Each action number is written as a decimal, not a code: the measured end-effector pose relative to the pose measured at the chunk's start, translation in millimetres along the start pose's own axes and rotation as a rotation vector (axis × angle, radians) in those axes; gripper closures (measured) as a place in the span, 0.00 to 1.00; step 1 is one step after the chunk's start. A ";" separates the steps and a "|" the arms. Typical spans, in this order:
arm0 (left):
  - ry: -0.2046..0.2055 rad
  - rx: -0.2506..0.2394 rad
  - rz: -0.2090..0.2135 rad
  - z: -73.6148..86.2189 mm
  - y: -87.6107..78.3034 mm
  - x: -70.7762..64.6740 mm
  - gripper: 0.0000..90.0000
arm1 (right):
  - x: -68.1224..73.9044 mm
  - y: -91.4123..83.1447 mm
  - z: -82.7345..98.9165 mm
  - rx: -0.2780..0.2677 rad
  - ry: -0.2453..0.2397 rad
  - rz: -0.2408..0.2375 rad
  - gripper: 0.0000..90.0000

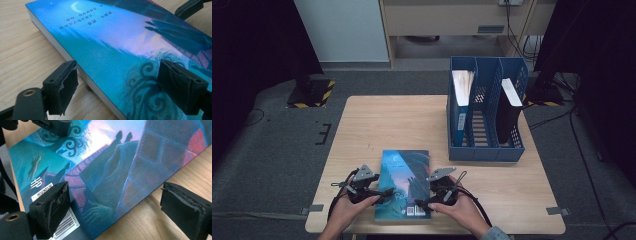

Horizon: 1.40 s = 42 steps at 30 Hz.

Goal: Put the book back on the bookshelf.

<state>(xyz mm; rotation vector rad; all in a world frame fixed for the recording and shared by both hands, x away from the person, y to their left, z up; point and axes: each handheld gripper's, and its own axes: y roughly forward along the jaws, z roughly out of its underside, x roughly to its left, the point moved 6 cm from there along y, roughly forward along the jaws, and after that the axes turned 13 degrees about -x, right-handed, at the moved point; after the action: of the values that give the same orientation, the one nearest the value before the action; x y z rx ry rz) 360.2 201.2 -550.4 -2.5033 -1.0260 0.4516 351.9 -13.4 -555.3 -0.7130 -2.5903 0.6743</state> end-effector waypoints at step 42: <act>-0.044 -0.021 0.019 2.2 4.3 11.3 0.12 | 0.6 12.3 6.2 0.019 0.103 -0.125 0.04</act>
<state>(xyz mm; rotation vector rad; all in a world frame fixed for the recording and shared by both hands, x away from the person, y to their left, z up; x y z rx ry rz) 369.4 207.1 -556.0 -2.5339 -1.0293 0.5059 353.2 -5.9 -566.8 -0.5590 -2.5064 0.6066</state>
